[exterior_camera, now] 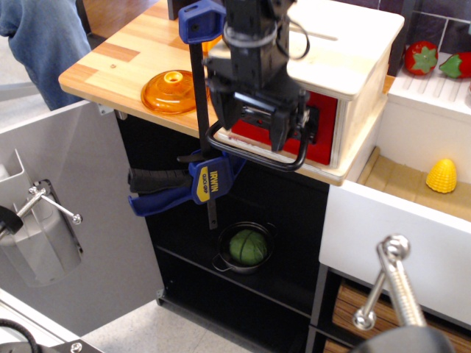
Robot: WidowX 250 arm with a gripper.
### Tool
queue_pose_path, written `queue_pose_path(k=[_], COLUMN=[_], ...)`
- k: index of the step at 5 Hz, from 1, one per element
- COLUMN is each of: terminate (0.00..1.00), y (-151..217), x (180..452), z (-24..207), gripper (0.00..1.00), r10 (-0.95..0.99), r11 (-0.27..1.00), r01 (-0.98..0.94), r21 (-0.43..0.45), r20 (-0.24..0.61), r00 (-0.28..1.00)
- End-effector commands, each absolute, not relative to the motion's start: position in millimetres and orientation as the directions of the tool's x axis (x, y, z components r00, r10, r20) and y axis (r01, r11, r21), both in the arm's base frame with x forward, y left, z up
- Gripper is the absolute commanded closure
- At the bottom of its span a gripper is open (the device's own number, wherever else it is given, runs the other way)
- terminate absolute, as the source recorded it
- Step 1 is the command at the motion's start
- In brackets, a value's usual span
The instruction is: Open drawer of box
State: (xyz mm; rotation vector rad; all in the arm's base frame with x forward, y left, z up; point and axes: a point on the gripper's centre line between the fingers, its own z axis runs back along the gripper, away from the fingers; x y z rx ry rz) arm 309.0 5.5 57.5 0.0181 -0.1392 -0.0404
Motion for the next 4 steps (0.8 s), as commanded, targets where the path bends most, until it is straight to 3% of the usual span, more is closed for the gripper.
queue_pose_path(k=[1,2,4], terminate=[0.0,0.0,0.0], y=[6,7,9], x=[320,311,267], z=[44,35,40], gripper=[0.0,0.0,0.0], r10=[-0.032,-0.05,-0.096], r11=[0.999,0.997,0.995], r01=[0.025,0.042,0.094], r21=[0.045,0.067,0.037], r20=[0.151,0.127,0.051], r00=[0.988,0.991,0.994])
